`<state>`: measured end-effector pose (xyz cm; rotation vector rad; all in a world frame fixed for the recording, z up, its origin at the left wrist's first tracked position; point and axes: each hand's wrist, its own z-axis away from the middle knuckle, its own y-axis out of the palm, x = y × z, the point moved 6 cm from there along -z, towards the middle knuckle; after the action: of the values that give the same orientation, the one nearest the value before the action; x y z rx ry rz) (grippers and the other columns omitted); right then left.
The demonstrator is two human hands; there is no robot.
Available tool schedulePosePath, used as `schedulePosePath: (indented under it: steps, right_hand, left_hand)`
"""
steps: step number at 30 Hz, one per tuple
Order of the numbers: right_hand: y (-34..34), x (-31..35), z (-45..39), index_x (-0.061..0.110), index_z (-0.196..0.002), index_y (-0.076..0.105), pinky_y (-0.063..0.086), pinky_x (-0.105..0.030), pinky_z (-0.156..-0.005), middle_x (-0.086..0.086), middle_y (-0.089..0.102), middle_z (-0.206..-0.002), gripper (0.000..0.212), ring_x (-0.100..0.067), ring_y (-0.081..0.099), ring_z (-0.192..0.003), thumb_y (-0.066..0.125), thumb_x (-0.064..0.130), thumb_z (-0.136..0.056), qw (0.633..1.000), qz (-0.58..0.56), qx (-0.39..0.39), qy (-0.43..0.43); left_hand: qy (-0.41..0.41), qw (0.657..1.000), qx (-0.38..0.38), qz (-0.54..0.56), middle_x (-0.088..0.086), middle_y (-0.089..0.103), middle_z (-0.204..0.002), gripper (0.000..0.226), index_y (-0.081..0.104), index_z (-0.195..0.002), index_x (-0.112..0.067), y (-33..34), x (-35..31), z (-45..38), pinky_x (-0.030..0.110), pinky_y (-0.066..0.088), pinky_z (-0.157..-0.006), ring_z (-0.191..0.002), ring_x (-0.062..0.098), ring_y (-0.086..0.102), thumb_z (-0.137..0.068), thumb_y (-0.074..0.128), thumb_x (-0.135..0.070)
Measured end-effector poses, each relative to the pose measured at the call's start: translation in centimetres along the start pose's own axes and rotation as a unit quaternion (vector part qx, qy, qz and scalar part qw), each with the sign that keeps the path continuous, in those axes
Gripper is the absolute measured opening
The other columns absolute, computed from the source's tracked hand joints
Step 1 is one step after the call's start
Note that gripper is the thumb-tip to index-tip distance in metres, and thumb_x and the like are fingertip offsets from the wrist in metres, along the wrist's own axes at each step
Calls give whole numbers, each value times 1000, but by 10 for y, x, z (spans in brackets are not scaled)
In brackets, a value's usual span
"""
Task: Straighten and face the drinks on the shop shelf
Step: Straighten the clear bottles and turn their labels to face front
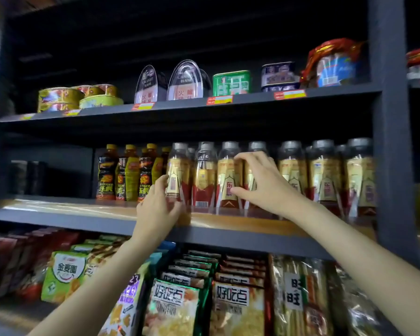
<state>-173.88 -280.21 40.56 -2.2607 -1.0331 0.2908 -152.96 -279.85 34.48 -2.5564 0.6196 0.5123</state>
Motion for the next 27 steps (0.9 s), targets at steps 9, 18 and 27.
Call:
schedulePosePath:
  steps: [9,18,27]
  right_hand:
    - [53,-30,-48,29,-145,25,6,-52,-116,-3,11,-154,76,-26,6,-143,65,46,-83,985,150,21,80]
    - [-52,-51,42,18,-134,42,22,-21,-99,-5,34,-137,56,-20,30,-130,67,28,-85,962,134,-186,147]
    - [-146,-67,106,28,-106,49,56,-21,-77,1,52,-116,29,-3,63,-93,65,14,-87,949,-27,-301,91]
  left_hand:
    - [70,996,1,-55,-3,51,-131,59,23,-143,-30,14,24,-43,43,26,-106,-118,19,48,-91,51,-29]
    - [249,962,29,109,-4,45,-136,58,29,-142,-27,61,-95,-29,39,31,-103,-125,17,40,-88,52,-27]
    - [281,940,92,174,-8,35,-144,54,30,-142,-30,120,-205,19,40,28,-108,-133,15,30,-92,48,-30]
